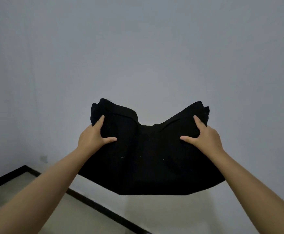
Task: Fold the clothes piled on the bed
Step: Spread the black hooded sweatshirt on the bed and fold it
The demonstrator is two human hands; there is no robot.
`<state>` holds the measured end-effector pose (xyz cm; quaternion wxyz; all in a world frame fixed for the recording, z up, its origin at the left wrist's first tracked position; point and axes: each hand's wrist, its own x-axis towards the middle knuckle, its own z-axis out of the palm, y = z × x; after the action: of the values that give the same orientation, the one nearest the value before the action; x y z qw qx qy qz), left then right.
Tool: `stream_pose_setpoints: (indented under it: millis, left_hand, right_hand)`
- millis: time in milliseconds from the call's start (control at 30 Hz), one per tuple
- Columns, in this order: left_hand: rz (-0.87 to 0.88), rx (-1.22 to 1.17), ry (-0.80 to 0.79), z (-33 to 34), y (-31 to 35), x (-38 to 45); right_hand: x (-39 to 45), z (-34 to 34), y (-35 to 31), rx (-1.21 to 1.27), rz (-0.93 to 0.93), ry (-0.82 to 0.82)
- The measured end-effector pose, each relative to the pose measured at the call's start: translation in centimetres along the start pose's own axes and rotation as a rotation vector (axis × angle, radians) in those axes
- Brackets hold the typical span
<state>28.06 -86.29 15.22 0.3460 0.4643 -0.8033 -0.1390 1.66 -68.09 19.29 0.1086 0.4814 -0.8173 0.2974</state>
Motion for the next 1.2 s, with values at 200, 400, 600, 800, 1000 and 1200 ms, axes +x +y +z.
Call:
stream_pose_setpoints:
  millis: [200, 400, 600, 800, 1000, 1200]
  left_hand:
    - [-0.217, 0.12, 0.046, 2.6, -7.1, 9.4]
    - [-0.435, 0.217, 0.099, 1.9, -16.3, 16.0]
    - [-0.61, 0.289, 0.16, 0.5, -26.6, 21.6]
    - [-0.794, 0.336, 0.282, -3.4, -33.9, 24.9]
    - [-0.992, 0.426, 0.391, -7.0, -40.2, 23.7]
    - [-1.145, 0.448, 0.487, -10.9, -49.4, 25.3]
  right_hand:
    - [14.5, 13.0, -2.5, 0.126, -0.13, -0.164]
    - [24.7, 25.7, -9.4, 0.187, -0.295, -0.336]
    - [33.2, 37.3, -19.9, 0.218, -0.465, -0.453]
    - [39.1, 45.1, -31.3, 0.322, -0.63, -0.528]
    - [39.9, 53.2, -42.1, 0.475, -0.782, -0.63]
    - [41.4, 62.3, -54.2, 0.591, -0.901, -0.717]
